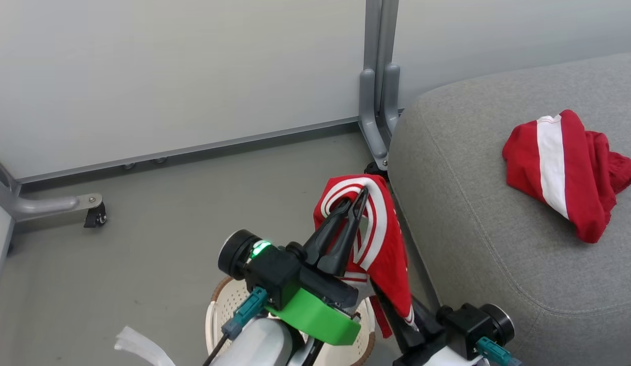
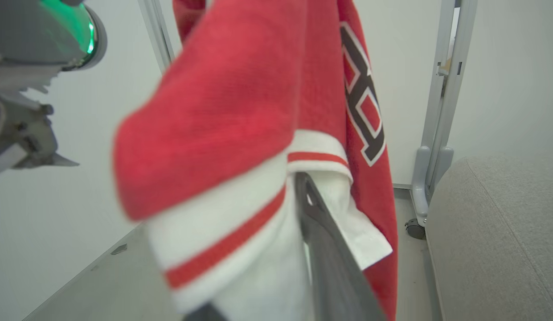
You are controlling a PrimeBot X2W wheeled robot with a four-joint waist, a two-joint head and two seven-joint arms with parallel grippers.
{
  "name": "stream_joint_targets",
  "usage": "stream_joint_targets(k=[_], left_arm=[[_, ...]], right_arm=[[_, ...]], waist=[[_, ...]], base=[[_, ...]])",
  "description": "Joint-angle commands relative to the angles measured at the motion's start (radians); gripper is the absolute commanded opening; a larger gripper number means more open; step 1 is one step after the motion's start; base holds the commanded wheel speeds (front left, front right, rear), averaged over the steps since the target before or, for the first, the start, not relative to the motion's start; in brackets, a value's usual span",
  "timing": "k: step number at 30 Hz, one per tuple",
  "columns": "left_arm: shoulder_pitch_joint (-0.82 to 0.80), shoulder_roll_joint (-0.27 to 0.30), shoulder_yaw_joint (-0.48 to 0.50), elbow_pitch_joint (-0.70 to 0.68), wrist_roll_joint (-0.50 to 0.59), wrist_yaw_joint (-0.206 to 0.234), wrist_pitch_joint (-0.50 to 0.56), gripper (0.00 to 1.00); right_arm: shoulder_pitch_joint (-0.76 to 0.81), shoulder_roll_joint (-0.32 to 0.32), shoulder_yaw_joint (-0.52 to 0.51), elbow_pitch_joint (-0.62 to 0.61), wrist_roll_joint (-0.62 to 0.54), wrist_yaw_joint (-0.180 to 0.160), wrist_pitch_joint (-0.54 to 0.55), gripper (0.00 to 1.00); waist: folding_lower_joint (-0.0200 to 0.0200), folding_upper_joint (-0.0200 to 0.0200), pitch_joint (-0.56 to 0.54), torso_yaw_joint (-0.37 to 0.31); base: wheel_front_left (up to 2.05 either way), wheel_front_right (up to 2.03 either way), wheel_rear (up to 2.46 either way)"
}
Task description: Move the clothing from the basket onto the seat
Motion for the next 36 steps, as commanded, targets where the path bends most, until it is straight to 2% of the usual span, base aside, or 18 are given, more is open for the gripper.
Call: stream_joint_targets(k=[1,12,13,14,15,36], left_arm=[[-0.016,0.002,0.006,0.006,0.003,0.002,-0.003,0.0],[-0.007,0.002,0.034,0.055,0.034,-0.002,-0.003,0.0],[-0.006,0.002,0.037,0.058,0.035,0.001,-0.003,0.1],[-0.004,0.002,0.038,0.064,0.036,0.003,-0.003,0.48],[-0.004,0.002,0.039,0.067,0.039,0.007,-0.003,1.0],[-0.009,0.002,0.059,0.108,0.05,0.011,-0.002,1.0]], right_arm=[[0.01,-0.006,0.003,0.006,-0.001,-0.001,-0.003,0.0],[-0.009,-0.012,0.02,0.004,0.02,-0.001,-0.003,0.0],[-0.011,-0.012,0.02,0.004,0.022,-0.001,-0.003,0.0],[-0.013,-0.012,0.021,0.003,0.023,-0.001,-0.003,0.0],[-0.014,-0.012,0.021,0.002,0.024,-0.001,-0.003,0.0],[-0.025,-0.013,0.001,-0.012,0.021,-0.001,-0.003,0.0]], waist=[[0.0001,-0.0001,0.004,0.004],[0.0001,-0.0001,0.017,0.016],[0.0001,-0.0001,0.018,0.015],[0.0001,-0.0001,0.019,0.015],[0.0001,-0.0001,0.02,0.014],[0.0001,-0.0001,0.039,0.006]], base=[[0.0,0.0,0.0],[0.0,0.0,0.0],[0.0,0.0,0.0],[0.0,0.0,0.0],[0.0,0.0,0.0],[0.0,0.0,0.0]])
